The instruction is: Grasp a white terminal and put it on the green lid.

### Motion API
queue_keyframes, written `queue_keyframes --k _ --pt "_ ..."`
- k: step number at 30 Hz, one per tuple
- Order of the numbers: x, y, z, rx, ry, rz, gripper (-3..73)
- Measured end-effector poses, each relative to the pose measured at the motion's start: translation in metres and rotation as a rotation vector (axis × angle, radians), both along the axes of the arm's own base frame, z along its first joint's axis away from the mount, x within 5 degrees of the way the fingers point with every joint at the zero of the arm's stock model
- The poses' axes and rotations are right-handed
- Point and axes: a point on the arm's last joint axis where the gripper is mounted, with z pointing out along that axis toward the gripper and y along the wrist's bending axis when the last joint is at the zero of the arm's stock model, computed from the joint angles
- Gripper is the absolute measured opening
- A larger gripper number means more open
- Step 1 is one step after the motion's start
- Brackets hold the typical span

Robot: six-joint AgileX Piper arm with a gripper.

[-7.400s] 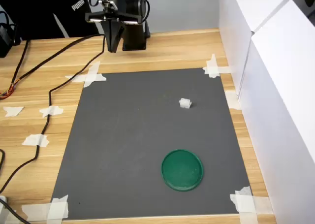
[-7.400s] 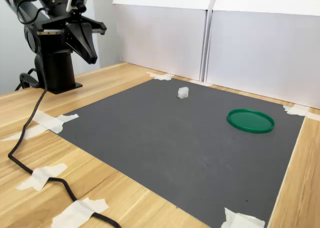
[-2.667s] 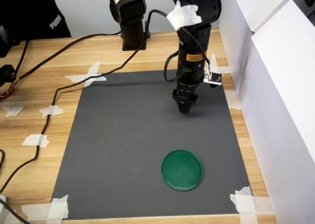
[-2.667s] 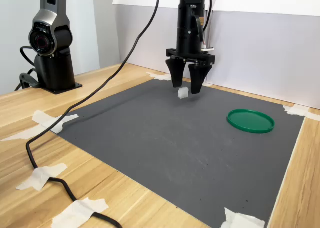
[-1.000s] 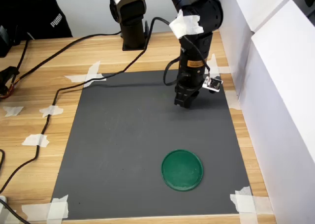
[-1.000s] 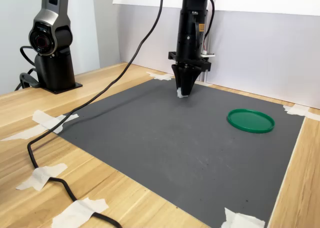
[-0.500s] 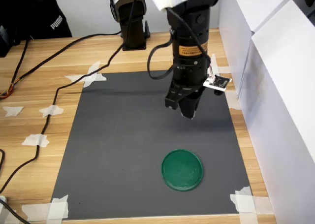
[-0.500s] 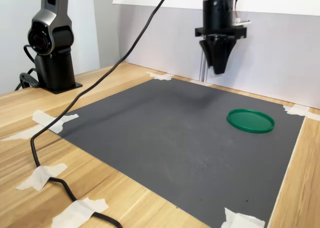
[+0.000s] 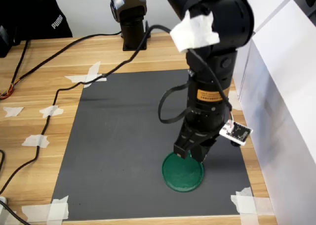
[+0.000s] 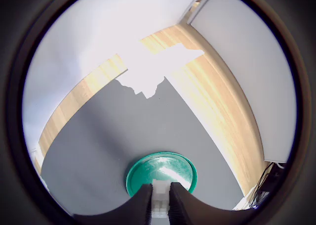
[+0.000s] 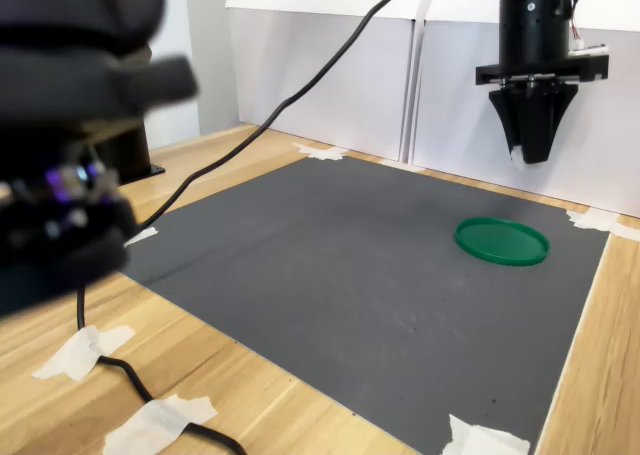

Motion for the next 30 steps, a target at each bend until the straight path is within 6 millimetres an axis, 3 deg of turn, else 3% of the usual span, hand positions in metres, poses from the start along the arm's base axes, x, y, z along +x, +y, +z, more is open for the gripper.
queue_keyframes --k 7,14,20,25,30 --pt "0.010 -0.018 -0.026 -0.033 0.092 -0.122 9.1" --pt "0.017 -0.038 -0.029 -0.003 0.115 -0.164 9.1" --pt "0.016 -0.035 -0.029 0.064 0.150 -0.116 9.7" --pt "0.016 -0.034 -0.029 0.070 0.153 -0.112 19.0" --pt "0.016 -0.034 -0.029 0.071 0.153 -0.112 36.5"
